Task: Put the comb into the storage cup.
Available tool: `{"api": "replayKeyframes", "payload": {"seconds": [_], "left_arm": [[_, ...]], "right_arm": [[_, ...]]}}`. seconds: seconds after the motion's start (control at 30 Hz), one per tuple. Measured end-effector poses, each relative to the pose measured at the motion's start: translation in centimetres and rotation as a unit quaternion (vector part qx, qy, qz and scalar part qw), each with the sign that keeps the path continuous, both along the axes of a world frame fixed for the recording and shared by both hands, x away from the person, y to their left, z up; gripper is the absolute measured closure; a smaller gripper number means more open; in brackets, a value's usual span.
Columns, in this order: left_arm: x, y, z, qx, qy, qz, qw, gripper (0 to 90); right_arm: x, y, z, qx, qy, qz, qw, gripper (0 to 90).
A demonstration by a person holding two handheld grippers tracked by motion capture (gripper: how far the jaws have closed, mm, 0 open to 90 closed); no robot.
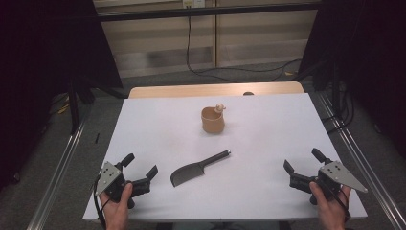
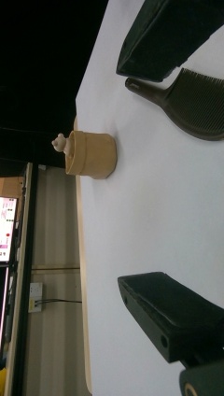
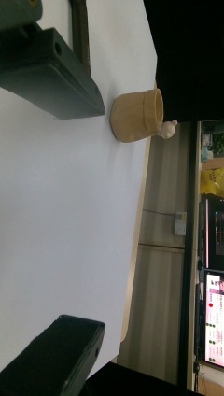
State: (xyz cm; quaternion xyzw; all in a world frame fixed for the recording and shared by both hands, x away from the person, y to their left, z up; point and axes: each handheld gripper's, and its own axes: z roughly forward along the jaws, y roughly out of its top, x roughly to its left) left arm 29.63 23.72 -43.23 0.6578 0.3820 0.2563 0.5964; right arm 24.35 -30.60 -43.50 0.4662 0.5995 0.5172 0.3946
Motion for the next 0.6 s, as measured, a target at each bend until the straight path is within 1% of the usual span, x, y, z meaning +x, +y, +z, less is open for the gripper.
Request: {"api": "replayKeyframes", "payload": {"seconds": [0.03, 0.07, 0.13, 0.2, 0.23, 0.37, 0.4, 0.47, 0.5, 0.6], "left_arm": [[0.00, 0.00, 0.00, 0.000, 0.000, 0.000, 1.0000, 2.1], [0.05, 0.14, 0.12, 0.015, -0.003, -0.005, 0.9999, 2.1], [0.06, 0.21, 0.21, 0.017, -0.002, -0.004, 0.9999, 2.1], [0.11, 0.35, 0.31, 0.013, -0.002, -0.006, 0.9999, 2.1], [0.20, 0.39, 0.35, 0.011, 0.002, -0.010, 0.9999, 2.1], [0.30, 0.29, 0.42, 0.006, 0.005, -0.016, 0.9998, 2.4], [0.36, 0.30, 0.52, 0.003, 0.011, -0.026, 0.9996, 2.9], [0.44, 0.36, 0.56, 0.001, 0.012, -0.028, 0.9995, 2.9], [0.60, 0.40, 0.65, -0.005, 0.020, -0.031, 0.9993, 3.2], [0.78, 0.52, 0.79, -0.001, 0.020, -0.032, 0.9993, 3.6]], "right_arm": [[0.00, 0.00, 0.01, 0.000, -0.001, 0.001, 1.0000, 0.0], [0.00, -0.01, 0.00, 0.000, 0.000, 0.002, 1.0000, 0.0], [-0.01, -0.03, -0.02, 0.000, 0.001, 0.002, 1.0000, 0.0], [-0.07, -0.16, -0.05, 0.003, 0.003, 0.001, 1.0000, 0.0], [-0.14, -0.26, -0.03, 0.005, 0.002, 0.000, 1.0000, 0.0], [-0.18, -0.23, -0.02, 0.005, 0.001, 0.002, 1.0000, 0.0], [-0.18, -0.19, -0.04, 0.004, 0.000, 0.004, 1.0000, 0.0], [-0.17, -0.17, -0.04, 0.004, 0.000, 0.006, 1.0000, 0.0], [-0.16, -0.20, -0.05, 0.004, -0.001, 0.008, 1.0000, 0.0], [-0.05, -0.23, -0.10, 0.004, 0.000, 0.008, 1.0000, 0.0]]}}
